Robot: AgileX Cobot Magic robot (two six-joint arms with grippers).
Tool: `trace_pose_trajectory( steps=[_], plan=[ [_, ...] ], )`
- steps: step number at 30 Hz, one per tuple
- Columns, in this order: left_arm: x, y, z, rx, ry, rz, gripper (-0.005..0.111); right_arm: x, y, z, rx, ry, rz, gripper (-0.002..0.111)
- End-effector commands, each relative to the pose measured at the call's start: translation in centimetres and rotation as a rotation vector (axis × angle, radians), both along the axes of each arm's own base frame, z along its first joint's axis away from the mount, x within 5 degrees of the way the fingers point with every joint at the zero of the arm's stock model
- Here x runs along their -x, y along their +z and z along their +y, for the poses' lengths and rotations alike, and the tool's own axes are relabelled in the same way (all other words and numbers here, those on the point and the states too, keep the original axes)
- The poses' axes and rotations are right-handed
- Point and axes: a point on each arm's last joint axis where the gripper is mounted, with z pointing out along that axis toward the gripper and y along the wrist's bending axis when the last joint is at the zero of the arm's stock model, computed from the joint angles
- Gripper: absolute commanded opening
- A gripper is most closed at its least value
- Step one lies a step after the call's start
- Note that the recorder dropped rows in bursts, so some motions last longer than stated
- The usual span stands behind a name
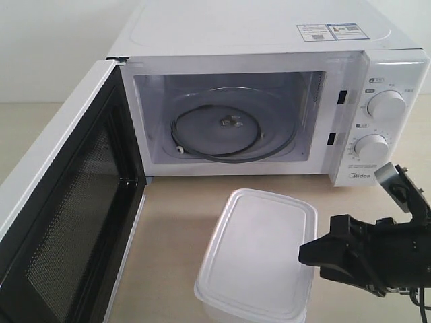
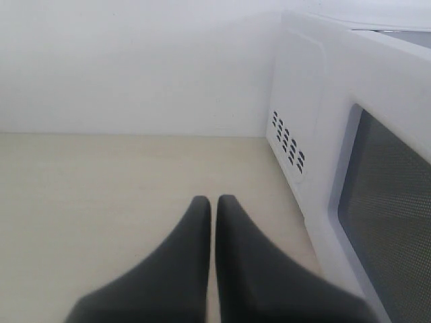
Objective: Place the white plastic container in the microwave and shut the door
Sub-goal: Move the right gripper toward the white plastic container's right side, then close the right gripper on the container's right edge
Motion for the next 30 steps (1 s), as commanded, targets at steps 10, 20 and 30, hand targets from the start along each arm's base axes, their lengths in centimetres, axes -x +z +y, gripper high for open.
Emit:
trace_pose_trajectory(
  steps=[10, 20, 30],
  plan=[
    [0.0, 0.1, 0.0, 0.002, -0.004, -0.003, 0.004, -0.6, 0.1, -0.1, 0.006, -0.006, -0.014, 0.049],
    [0.0, 0.1, 0.0, 0.002, -0.004, -0.003, 0.004, -1.0, -0.5, -0.3, 0.026, -0.026, 0.018, 0.049],
    [0.0, 0.1, 0.0, 0.002, -0.004, -0.003, 0.004, -1.3, -0.6, 0.0, 0.024, -0.014, 0.025, 0.049]
  ],
)
